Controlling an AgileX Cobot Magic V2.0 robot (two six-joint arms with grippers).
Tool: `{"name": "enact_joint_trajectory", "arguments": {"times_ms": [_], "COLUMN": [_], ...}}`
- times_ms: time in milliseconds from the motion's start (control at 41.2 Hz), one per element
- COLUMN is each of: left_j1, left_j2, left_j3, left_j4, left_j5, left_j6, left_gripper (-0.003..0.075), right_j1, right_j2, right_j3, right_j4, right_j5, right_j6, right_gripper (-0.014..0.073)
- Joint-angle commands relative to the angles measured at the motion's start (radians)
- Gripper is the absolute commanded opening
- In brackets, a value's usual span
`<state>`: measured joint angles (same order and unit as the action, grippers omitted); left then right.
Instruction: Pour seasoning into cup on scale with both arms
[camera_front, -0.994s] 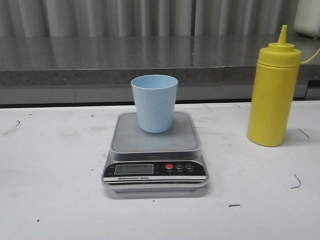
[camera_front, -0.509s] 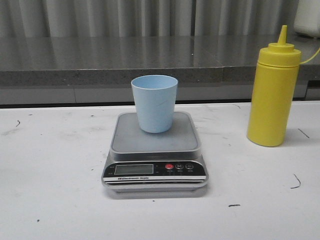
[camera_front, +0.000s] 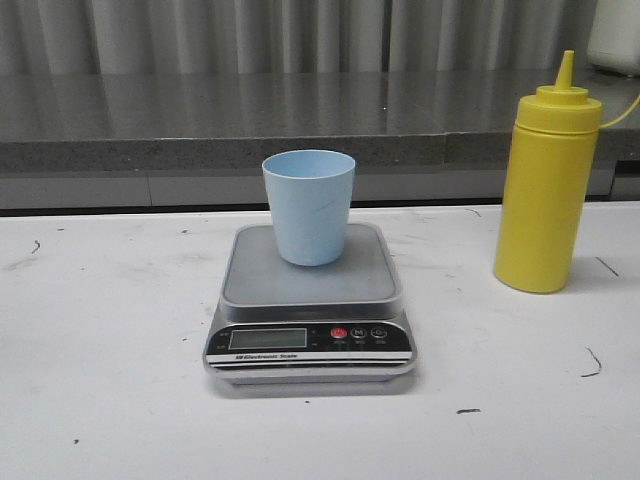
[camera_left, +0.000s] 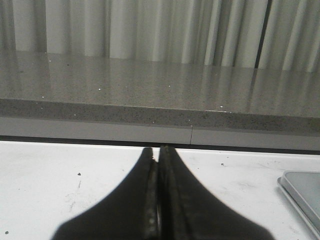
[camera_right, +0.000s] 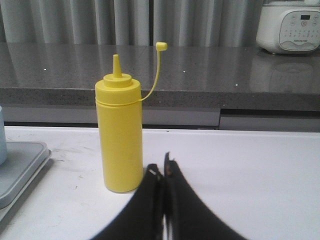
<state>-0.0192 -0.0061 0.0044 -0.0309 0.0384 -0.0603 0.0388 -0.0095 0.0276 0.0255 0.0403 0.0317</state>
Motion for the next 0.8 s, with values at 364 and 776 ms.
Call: {"name": "enact_joint_trajectory", "arguments": {"times_ms": [364,776], "left_j1": [0.001,0.001], "left_j2": [-0.015,-0.015], "left_j3": [0.024,0.024], "left_j4": [-0.002,-0.002], "left_j5": [-0.086,-0.086], "left_j6": [-0.002,-0.002], "left_gripper": [-0.0020,-0.0020], "right_j1": [-0.018,-0.018], "right_j2": [-0.018,-0.018], "right_j3": [-0.007,-0.007], "right_j4": [-0.042,-0.042], "right_j5": [-0.088,-0.088], "right_j6": [0.004,0.011], "right_gripper": [-0.0122,-0.0122]}}
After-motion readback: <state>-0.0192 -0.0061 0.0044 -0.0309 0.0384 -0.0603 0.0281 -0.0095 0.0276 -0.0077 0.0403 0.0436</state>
